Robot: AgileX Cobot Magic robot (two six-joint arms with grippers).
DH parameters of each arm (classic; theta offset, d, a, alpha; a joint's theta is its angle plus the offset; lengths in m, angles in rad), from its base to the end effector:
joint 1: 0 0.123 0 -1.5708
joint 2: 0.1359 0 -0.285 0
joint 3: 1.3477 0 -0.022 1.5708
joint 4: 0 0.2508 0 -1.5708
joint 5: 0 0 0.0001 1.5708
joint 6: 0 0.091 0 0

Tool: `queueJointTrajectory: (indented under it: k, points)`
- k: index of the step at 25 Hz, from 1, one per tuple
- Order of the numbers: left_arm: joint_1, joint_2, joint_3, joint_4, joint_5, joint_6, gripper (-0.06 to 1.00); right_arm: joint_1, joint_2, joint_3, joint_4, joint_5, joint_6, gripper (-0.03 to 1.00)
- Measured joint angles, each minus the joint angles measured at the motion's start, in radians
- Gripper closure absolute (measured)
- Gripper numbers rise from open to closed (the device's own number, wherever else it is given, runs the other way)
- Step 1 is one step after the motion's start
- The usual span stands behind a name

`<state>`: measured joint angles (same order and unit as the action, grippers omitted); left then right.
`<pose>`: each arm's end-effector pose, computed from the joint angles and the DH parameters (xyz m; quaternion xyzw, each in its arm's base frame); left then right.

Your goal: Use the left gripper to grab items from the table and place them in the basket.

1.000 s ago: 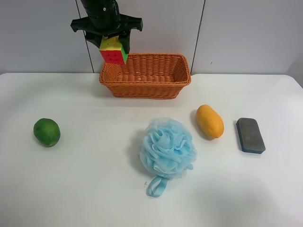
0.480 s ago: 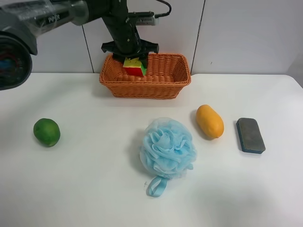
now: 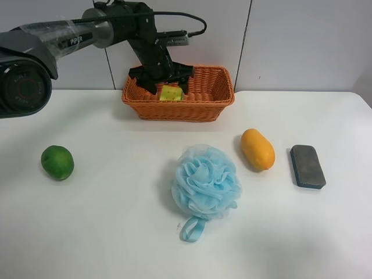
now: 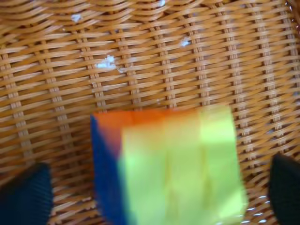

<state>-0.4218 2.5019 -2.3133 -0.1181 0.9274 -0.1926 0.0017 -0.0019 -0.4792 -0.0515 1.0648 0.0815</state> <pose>0.4967 -0.2323 0.1796 0.0887 0.9580 -0.1332 0.2381 -0.0030 -0.0041 0.2713 0.0351 0.8582 -0.0044 0.5121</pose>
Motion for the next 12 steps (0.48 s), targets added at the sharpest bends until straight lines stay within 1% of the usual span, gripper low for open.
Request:
queueJointTrajectory:
  k: [2, 4, 6, 9, 12]
  points:
    - [0.017, 0.0, 0.0, -0.039, 0.011, 0.031, -0.02, 0.0, 0.0, 0.0, 0.0, 0.0, 0.0, -0.02]
    - [0.033, -0.009, 0.0, -0.08, 0.027, 0.053, -0.04, 0.0, 0.0, 0.0, 0.0, 0.0, 0.0, -0.02]
    - [0.044, -0.032, 0.0, -0.1, 0.062, 0.061, -0.04, 0.0, 0.0, 0.0, 0.0, 0.0, 0.0, -0.02]
    - [0.046, -0.088, 0.0, -0.087, 0.147, 0.064, -0.05, 0.0, 0.0, 0.0, 0.0, 0.0, 0.0, -0.02]
    - [0.045, -0.166, 0.0, -0.032, 0.256, 0.062, -0.05, 0.0, 0.0, 0.0, 0.0, 0.0, 0.0, -0.02]
